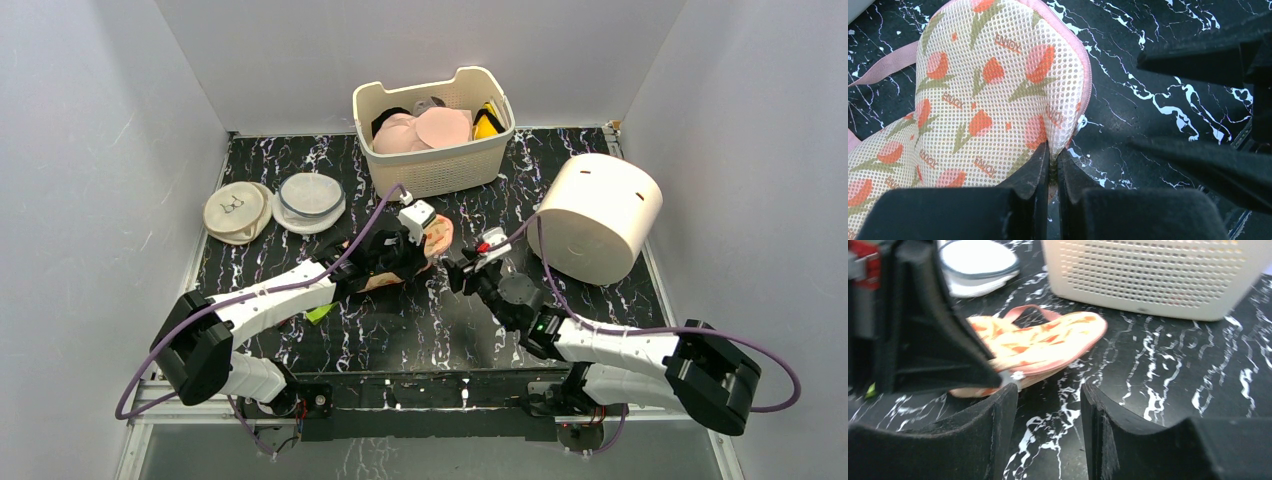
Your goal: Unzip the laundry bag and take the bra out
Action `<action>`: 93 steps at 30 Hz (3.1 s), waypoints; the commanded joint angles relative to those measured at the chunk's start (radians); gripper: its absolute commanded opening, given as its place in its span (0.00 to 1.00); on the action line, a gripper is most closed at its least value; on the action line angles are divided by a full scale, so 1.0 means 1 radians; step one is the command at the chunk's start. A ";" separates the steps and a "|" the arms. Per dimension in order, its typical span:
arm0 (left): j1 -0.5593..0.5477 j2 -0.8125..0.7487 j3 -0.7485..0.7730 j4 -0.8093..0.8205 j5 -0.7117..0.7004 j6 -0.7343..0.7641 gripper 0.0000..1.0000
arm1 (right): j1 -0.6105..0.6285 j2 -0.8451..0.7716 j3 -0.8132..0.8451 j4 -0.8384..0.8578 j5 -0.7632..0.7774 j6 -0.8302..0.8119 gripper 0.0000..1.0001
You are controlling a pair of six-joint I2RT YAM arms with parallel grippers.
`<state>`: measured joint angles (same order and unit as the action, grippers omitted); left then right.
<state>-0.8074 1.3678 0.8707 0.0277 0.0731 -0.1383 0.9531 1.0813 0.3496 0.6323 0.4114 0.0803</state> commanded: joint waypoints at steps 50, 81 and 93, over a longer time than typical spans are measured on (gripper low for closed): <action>-0.004 0.004 0.024 -0.011 -0.009 0.122 0.00 | -0.077 0.156 0.164 -0.113 0.007 0.108 0.00; -0.004 -0.023 -0.055 0.083 0.169 0.211 0.52 | -0.237 0.119 0.119 -0.113 -0.515 -0.045 0.00; -0.004 -0.004 -0.055 0.098 0.111 0.156 0.64 | -0.238 0.153 0.137 -0.120 -0.690 0.090 0.00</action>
<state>-0.8108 1.3655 0.8036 0.1276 0.2153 0.0341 0.7177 1.2434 0.4503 0.4511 -0.2169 0.1101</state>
